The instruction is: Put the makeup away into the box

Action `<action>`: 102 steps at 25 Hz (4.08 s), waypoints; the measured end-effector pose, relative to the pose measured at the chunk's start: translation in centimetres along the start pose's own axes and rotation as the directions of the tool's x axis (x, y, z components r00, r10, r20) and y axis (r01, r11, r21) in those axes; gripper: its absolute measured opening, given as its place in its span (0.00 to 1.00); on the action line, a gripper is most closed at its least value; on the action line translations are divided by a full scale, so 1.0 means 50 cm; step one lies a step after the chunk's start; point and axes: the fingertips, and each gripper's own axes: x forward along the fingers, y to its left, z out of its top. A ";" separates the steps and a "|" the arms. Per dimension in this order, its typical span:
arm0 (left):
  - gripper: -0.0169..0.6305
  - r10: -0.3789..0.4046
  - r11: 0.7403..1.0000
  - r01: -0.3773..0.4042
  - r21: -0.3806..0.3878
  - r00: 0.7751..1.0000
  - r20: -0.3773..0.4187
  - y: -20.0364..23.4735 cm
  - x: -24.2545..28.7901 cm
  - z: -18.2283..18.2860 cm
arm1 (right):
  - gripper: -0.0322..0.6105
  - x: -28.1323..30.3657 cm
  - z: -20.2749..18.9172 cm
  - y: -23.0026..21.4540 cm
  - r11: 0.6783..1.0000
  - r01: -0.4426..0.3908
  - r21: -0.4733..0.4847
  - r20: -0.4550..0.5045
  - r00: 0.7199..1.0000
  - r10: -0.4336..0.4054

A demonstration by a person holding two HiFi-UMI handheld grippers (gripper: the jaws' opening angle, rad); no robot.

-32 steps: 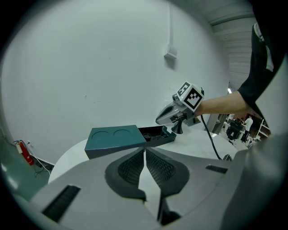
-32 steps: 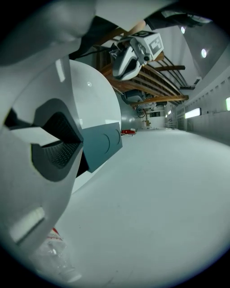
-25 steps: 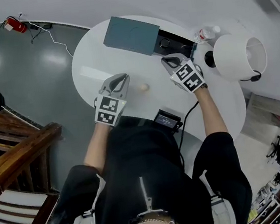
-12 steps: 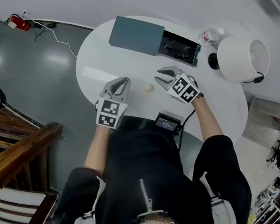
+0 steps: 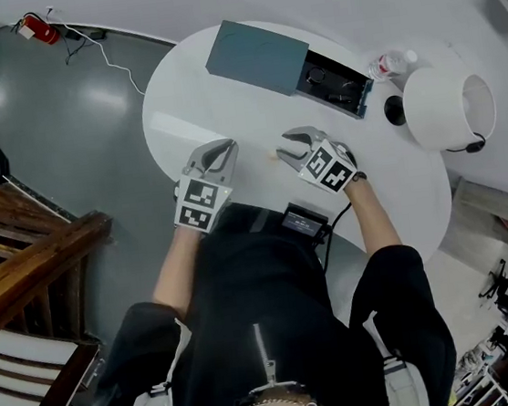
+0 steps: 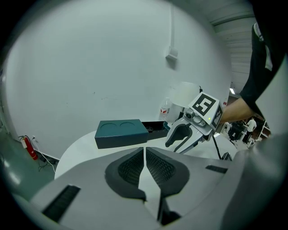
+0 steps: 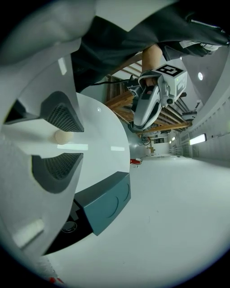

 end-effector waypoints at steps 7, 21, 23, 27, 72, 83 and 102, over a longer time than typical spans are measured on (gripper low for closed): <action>0.06 0.003 1.000 -0.004 -0.022 1.000 -0.011 0.002 -0.007 -0.023 | 0.28 0.027 -0.018 0.037 0.999 -0.029 -0.026 -0.052 0.998 0.027; 0.06 0.013 0.999 -0.014 -0.047 1.000 -0.029 0.008 -0.010 -0.047 | 0.28 0.087 -0.072 0.065 0.977 -0.027 -0.211 -0.196 0.980 -0.015; 0.06 0.015 0.999 -0.017 -0.050 0.999 -0.029 0.009 -0.010 -0.048 | 0.28 0.090 -0.072 0.060 0.976 -0.023 -0.216 -0.201 0.979 -0.021; 0.06 0.017 0.999 -0.019 -0.051 0.999 -0.031 0.009 -0.011 -0.048 | 0.22 0.092 -0.073 0.051 0.974 -0.002 -0.228 -0.210 0.977 -0.047; 0.06 -0.213 0.971 0.215 0.104 0.976 -0.032 -0.101 0.188 0.118 | 0.16 -0.137 -0.097 -0.142 0.951 0.291 0.108 -0.077 0.956 -0.284; 0.06 -0.259 0.958 0.263 0.114 0.965 -0.052 -0.118 0.235 0.134 | 0.16 -0.194 -0.074 -0.280 0.900 0.418 0.118 -0.076 0.908 -0.412; 0.06 -0.217 0.973 0.223 0.060 0.972 -0.093 -0.069 0.221 0.086 | 0.16 -0.151 -0.149 -0.447 0.819 0.550 0.163 -0.254 0.825 -0.504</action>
